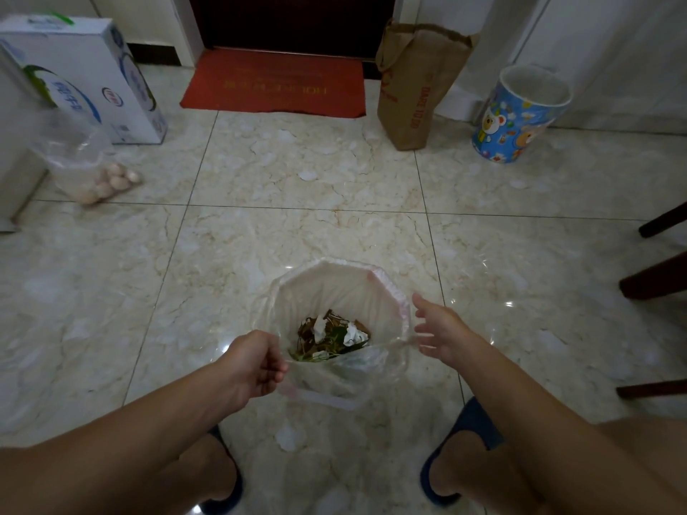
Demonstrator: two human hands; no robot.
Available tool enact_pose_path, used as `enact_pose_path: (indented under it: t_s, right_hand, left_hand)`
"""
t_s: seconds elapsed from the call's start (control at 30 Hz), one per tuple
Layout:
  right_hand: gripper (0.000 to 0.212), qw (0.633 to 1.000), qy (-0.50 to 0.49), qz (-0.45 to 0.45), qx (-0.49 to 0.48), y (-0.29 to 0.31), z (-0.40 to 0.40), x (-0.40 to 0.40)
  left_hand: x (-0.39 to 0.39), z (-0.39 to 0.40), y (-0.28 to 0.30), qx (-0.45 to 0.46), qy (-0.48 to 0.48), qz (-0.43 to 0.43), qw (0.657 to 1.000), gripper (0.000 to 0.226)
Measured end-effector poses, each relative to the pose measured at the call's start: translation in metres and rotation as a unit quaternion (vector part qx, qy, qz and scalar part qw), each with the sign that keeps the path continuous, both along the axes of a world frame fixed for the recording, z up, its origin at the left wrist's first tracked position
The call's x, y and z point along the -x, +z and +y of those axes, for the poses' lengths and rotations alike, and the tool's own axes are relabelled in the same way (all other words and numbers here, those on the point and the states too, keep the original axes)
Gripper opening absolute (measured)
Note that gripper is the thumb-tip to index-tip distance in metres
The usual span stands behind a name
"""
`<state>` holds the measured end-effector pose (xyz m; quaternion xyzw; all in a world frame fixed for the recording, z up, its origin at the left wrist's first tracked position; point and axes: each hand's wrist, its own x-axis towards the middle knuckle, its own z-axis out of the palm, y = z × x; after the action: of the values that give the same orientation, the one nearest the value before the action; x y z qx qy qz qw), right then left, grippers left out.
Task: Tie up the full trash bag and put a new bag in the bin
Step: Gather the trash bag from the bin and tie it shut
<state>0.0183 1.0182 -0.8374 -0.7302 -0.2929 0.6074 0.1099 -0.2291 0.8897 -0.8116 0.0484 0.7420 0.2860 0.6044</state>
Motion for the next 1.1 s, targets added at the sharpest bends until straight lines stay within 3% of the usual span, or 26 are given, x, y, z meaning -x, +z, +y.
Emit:
enact_pose_path:
  t_s: [0.1,0.23,0.3,0.4,0.47,0.57,0.7,0.83,0.97,1.1]
  right_hand:
    - [0.052,0.999,-0.019,0.014,0.035,-0.011,0.004,0.002]
    - [0.015,0.998,-0.043,0.032,0.046,-0.012,0.009,0.005]
    - [0.007,0.998,-0.049,0.014,0.026,-0.014,0.013,0.007]
    - [0.025,0.995,-0.068,-0.051,-0.048,-0.021,0.02,0.006]
    - [0.024,0.991,-0.082,-0.07,-0.08,-0.02,0.024,0.006]
    - [0.006,0.989,-0.102,-0.038,-0.102,-0.008,0.031,0.011]
    - [0.023,0.988,-0.09,0.009,-0.124,0.005,0.038,0.016]
    - [0.023,0.984,-0.086,0.081,-0.132,0.021,0.04,0.02]
    - [0.01,0.99,-0.015,0.062,-0.124,0.034,0.037,0.022]
    - [0.028,0.987,0.13,-0.006,-0.091,0.046,0.035,0.017]
  left_hand:
    - [0.005,-0.001,-0.003,-0.001,0.004,-0.001,1.0,0.011]
    - [0.01,-0.003,-0.005,0.004,0.002,-0.006,1.0,0.01]
    - [0.011,-0.004,-0.005,0.005,0.002,-0.007,1.0,0.01]
    - [0.012,-0.004,-0.005,0.008,0.002,-0.005,1.0,0.01]
    - [0.013,-0.003,-0.005,0.01,0.002,-0.004,1.0,0.01]
    - [0.013,-0.002,-0.004,0.01,-0.002,-0.004,1.0,0.011]
    - [0.013,-0.001,-0.003,0.013,-0.013,-0.004,1.0,0.011]
    - [0.013,0.002,0.0,0.002,-0.006,-0.016,1.0,0.009]
    - [0.012,0.005,0.0,-0.024,0.006,-0.015,1.0,0.009]
    - [0.013,0.006,-0.002,-0.025,0.012,-0.014,1.0,0.003]
